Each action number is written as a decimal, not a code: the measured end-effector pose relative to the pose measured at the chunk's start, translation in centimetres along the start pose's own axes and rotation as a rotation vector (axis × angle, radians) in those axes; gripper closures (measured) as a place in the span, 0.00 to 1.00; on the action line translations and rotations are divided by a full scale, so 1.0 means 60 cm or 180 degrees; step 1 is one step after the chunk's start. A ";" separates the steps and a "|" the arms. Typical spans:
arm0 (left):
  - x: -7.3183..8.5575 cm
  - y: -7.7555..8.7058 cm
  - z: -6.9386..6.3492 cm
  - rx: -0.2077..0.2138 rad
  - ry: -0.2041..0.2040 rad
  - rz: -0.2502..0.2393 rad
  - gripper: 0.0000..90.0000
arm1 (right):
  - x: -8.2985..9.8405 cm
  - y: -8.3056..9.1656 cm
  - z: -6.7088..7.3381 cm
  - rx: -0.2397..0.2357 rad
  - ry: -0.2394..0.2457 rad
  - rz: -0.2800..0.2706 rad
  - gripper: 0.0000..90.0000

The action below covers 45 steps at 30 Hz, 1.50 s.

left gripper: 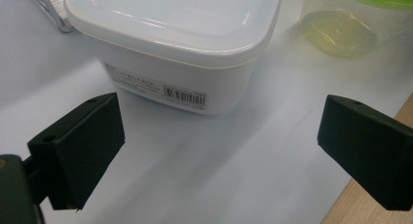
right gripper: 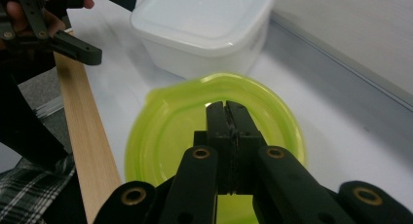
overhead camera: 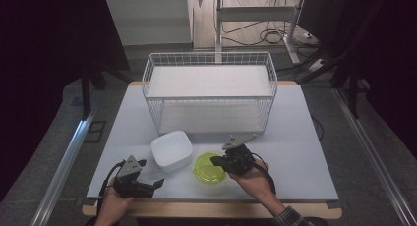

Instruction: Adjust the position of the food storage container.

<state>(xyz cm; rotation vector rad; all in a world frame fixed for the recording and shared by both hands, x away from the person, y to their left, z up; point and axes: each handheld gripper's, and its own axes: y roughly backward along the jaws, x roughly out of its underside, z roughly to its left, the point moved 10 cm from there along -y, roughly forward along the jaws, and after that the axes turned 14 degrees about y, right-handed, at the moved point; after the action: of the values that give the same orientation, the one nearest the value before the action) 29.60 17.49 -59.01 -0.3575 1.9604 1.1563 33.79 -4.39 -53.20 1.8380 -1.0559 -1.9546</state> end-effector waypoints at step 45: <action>0.005 -0.003 -0.005 -0.0019 -0.0071 0.0076 0.04 | 0.020 -0.019 0.025 -0.0140 -0.0039 0.0340 0.99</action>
<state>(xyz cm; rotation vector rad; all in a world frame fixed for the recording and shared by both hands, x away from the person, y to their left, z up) 29.38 17.21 -59.25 -0.3238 1.9471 1.1766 32.51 -3.88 -54.94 1.7125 -1.0825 -1.9144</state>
